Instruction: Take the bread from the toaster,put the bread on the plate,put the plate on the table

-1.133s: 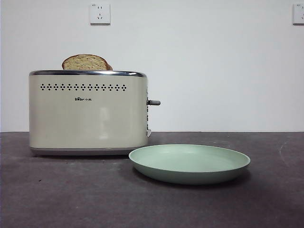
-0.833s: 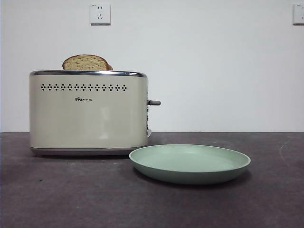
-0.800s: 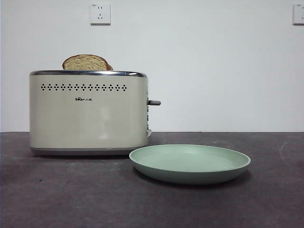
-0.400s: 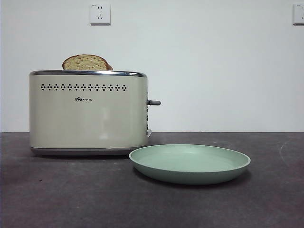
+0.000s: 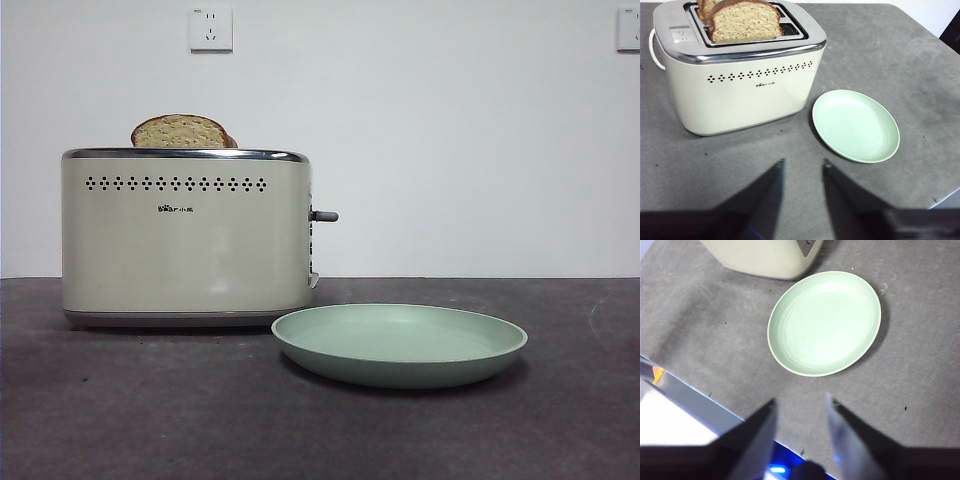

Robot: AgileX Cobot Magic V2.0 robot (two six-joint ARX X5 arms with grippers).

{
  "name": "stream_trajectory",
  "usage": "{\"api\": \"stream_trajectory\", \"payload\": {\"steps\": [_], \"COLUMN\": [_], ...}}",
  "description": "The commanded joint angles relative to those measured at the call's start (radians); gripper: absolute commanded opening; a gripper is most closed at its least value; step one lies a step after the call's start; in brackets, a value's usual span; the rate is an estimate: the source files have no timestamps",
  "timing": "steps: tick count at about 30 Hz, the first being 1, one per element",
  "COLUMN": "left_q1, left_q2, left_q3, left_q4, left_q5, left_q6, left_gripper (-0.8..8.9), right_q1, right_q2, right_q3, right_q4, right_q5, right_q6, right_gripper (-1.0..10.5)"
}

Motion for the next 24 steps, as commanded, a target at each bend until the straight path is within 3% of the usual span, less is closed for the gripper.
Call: {"api": "stream_trajectory", "payload": {"steps": [1,8,14,20,24], "left_q1": [0.002,0.002,-0.006,-0.032,-0.046], "left_q2": [0.0,0.041,0.164,0.354,0.473], "left_q3": [0.003,0.003,0.003,0.003,0.003], "left_q4": [0.019,0.164,0.326,0.579,0.756], "left_q5": [-0.002,-0.002,0.0,-0.002,-0.006], "left_q6": [0.016,0.049,0.153,0.238,0.249], "left_gripper": [5.97,5.96,5.96,5.95,5.94], "right_q1": [0.001,0.001,0.001,0.001,0.001], "right_q2": [-0.002,0.0,0.002,0.002,0.002], "right_q3": [0.003,0.003,0.003,0.003,0.003], "right_q4": [0.006,0.006,0.008,0.008,0.008], "right_q5": [-0.003,-0.003,-0.003,-0.003,-0.003], "right_q6": [0.007,0.008,0.008,0.007,0.007], "right_gripper": [6.0,6.0,6.0,6.0,6.0]}}
